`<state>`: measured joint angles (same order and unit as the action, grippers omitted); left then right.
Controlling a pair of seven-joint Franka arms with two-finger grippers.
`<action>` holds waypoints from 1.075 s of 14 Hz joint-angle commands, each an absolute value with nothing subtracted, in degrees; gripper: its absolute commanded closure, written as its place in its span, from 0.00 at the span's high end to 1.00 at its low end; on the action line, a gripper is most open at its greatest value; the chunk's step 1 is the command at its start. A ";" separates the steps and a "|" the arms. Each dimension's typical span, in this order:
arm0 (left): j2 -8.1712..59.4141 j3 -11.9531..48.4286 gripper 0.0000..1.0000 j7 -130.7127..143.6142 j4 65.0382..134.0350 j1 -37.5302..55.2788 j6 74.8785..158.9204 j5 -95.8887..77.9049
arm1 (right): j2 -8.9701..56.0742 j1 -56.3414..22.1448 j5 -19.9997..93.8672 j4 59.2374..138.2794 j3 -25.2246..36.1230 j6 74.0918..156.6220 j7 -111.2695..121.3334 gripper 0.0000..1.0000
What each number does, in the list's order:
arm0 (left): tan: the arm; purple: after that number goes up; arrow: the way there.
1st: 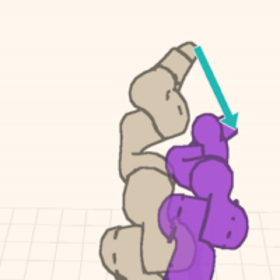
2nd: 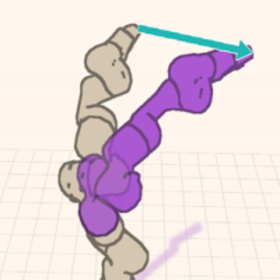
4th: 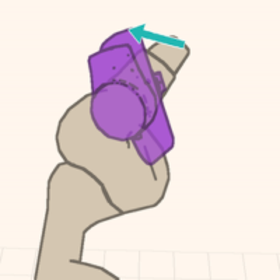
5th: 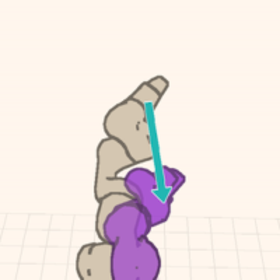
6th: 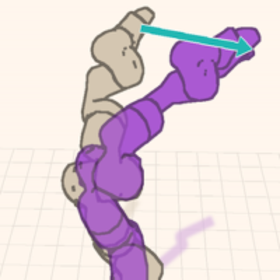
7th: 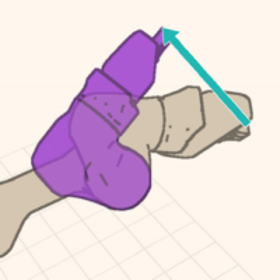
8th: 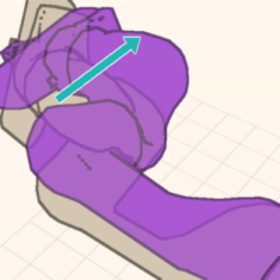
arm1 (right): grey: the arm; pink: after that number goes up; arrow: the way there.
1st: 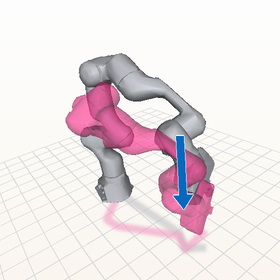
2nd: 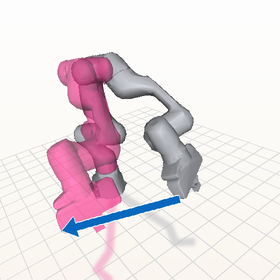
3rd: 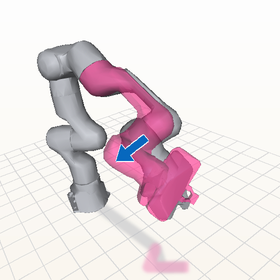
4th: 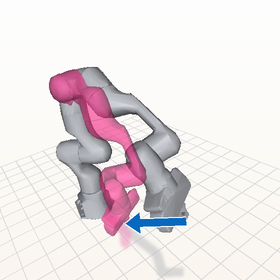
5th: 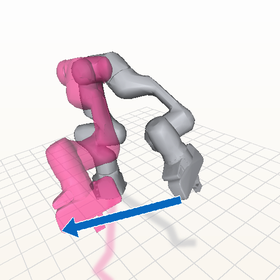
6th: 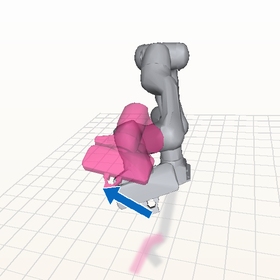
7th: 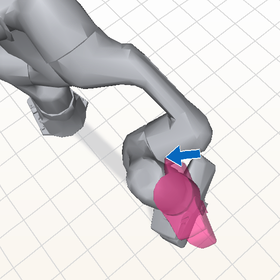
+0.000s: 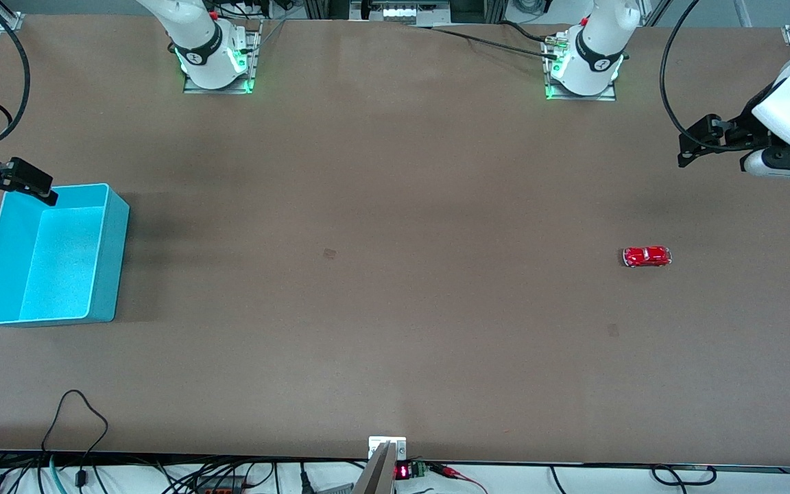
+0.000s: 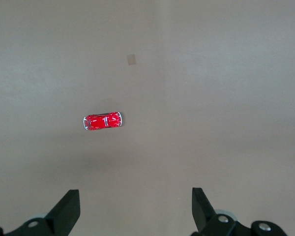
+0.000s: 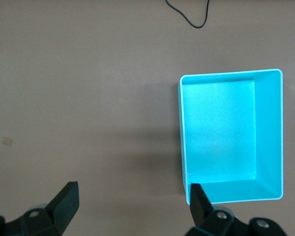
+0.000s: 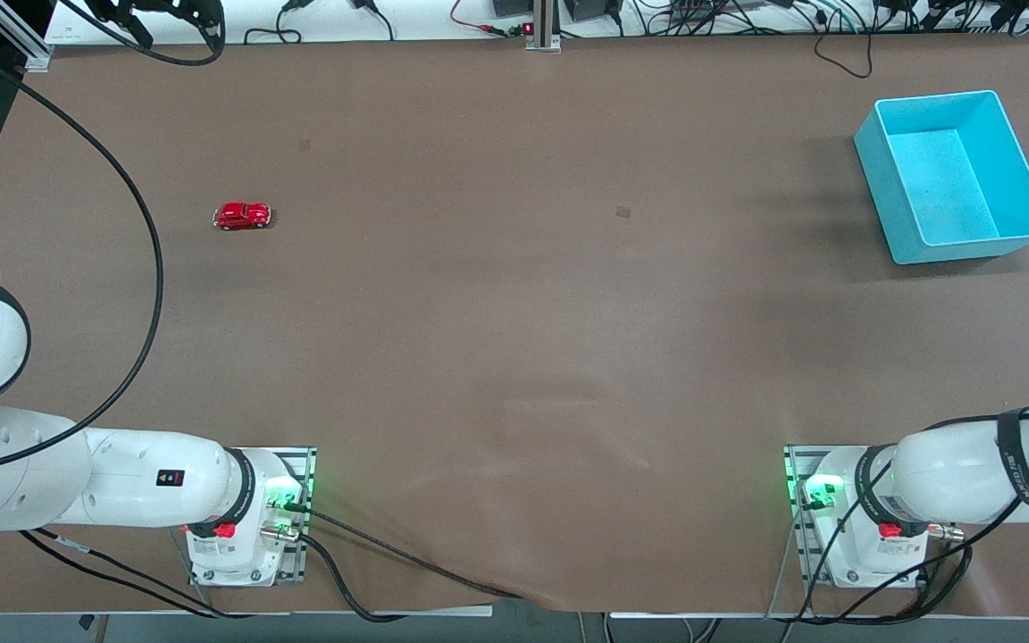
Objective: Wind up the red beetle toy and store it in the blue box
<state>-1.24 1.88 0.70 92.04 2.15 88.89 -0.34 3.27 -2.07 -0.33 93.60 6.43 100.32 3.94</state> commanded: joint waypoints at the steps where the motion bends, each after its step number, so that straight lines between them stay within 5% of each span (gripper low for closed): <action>1: -1.05 1.85 1.00 -0.09 91.14 2.02 88.77 -0.35 | 2.99 -2.11 -0.18 93.16 6.50 99.93 3.43 1.00; 9: -0.88 1.85 1.00 0.18 91.23 1.93 87.10 -0.35 | 2.99 -2.11 -0.18 93.16 6.59 99.84 3.43 1.00; 15: -0.88 1.85 1.00 -0.44 91.14 1.76 76.66 -1.14 | 2.99 -2.11 -0.18 93.16 6.50 99.93 3.43 1.00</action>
<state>-1.05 1.88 0.70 92.04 1.99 80.42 -0.34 3.27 -2.07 -0.33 93.60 6.46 100.32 3.93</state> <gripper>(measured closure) 0.000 0.000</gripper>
